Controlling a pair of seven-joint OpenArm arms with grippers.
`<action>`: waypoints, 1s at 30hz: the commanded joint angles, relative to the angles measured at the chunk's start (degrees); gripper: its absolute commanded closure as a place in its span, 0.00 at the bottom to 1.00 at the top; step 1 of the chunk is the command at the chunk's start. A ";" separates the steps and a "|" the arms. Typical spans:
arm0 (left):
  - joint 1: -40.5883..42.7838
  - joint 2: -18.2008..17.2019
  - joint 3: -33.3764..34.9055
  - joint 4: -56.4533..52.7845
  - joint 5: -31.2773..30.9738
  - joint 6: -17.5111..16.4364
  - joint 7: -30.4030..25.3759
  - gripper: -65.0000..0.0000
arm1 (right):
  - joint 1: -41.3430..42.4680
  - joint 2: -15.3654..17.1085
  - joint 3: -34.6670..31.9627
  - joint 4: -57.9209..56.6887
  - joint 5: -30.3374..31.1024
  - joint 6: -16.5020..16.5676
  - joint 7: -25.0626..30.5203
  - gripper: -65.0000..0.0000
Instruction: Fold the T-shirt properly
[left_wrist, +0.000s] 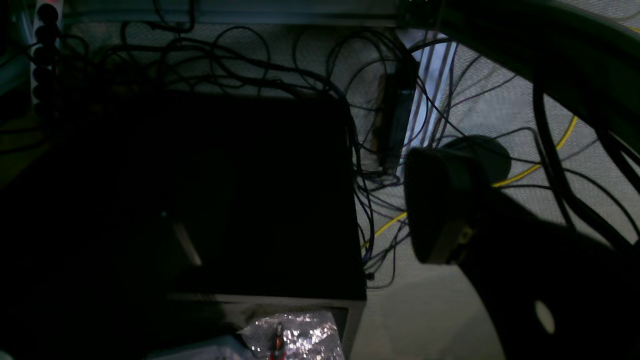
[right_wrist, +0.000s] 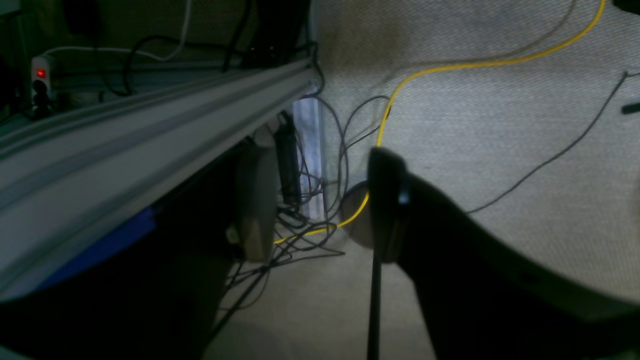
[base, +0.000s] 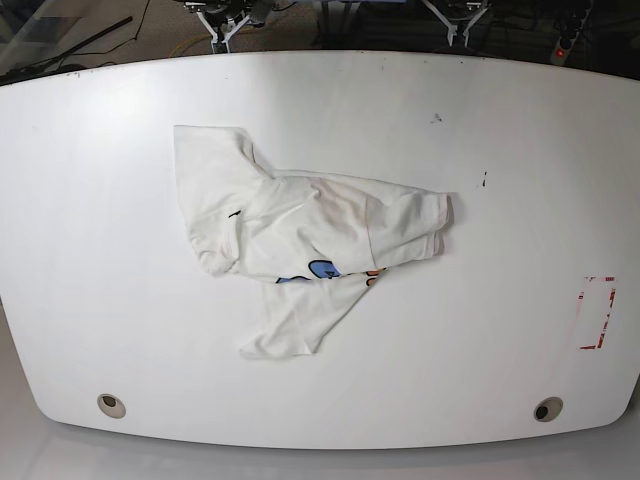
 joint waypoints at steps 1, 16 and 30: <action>2.79 -0.39 0.04 4.10 0.05 0.15 0.17 0.23 | -2.13 0.51 0.14 4.12 -0.04 0.35 0.52 0.58; 18.08 -1.88 -0.05 25.55 0.05 0.15 2.02 0.23 | -14.17 0.60 0.22 17.75 0.39 0.35 0.17 0.59; 39.71 -4.61 0.04 56.93 0.13 0.15 2.02 0.23 | -30.08 2.36 3.13 37.61 0.57 0.35 0.08 0.59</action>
